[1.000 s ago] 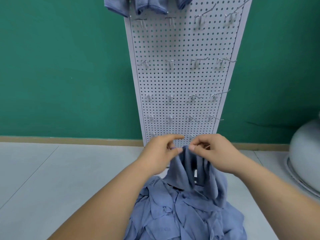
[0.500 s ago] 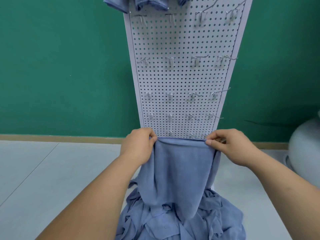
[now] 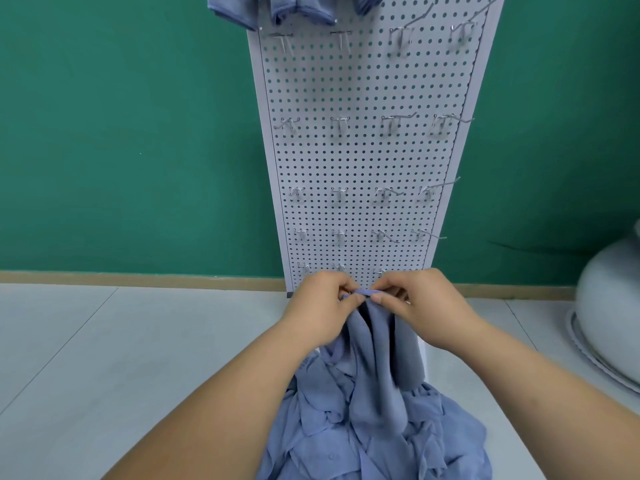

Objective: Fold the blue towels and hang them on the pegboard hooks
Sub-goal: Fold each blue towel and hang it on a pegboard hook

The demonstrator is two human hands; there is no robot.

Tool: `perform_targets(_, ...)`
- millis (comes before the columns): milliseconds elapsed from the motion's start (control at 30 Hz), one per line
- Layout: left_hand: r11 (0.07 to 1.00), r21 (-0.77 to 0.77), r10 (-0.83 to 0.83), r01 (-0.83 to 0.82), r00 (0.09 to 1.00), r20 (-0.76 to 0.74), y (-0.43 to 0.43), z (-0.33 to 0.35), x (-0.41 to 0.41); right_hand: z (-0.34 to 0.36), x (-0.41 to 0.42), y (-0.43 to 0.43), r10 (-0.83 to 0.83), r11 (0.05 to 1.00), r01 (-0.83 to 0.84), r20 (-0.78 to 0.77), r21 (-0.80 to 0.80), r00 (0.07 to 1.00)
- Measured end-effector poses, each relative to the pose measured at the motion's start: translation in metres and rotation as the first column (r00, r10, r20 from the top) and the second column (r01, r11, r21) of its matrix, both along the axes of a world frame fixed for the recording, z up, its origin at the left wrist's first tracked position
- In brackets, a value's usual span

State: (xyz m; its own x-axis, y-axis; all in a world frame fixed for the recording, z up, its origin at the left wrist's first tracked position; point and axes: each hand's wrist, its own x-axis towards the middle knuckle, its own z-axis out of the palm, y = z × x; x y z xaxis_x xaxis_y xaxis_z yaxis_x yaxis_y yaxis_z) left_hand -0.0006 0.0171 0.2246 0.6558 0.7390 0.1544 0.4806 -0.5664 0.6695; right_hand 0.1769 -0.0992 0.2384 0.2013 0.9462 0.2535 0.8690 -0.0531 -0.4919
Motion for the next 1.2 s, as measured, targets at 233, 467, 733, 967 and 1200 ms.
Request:
perform_targets(233, 0.994, 0.026, 0.103, -0.104, 0.994, 0.029, 0.017, 0.008, -0.019, 0.002, 0.031, -0.010, -0.139, 0.987, 0.141, 0.035, -0.075, 0.990)
perform_targets(467, 0.963, 0.003, 0.268, -0.269, 0.959, 0.092, 0.034, 0.010, -0.036, 0.006, 0.053, -0.021, -0.220, 0.962, 0.227, 0.059, -0.149, 0.974)
perform_targets(733, 0.969, -0.180, 0.203, -0.172, 0.965, 0.169, 0.029, 0.007, -0.032, 0.029, 0.023, -0.024, 0.028, 0.999, -0.041, -0.517, -0.014, 0.855)
perform_targets(967, 0.934, -0.357, 0.129, -0.018, 0.949, 0.289, 0.010, 0.016, -0.024, 0.025, 0.008, -0.019, -0.055, 0.998, 0.059, -0.129, 0.027, 0.990)
perform_targets(1200, 0.879, -0.462, 0.092, 0.121, 0.906, 0.412, -0.007, 0.021, -0.015, 0.025, -0.004, -0.012, 0.109, 0.991, -0.066, -0.405, 0.120, 0.908)
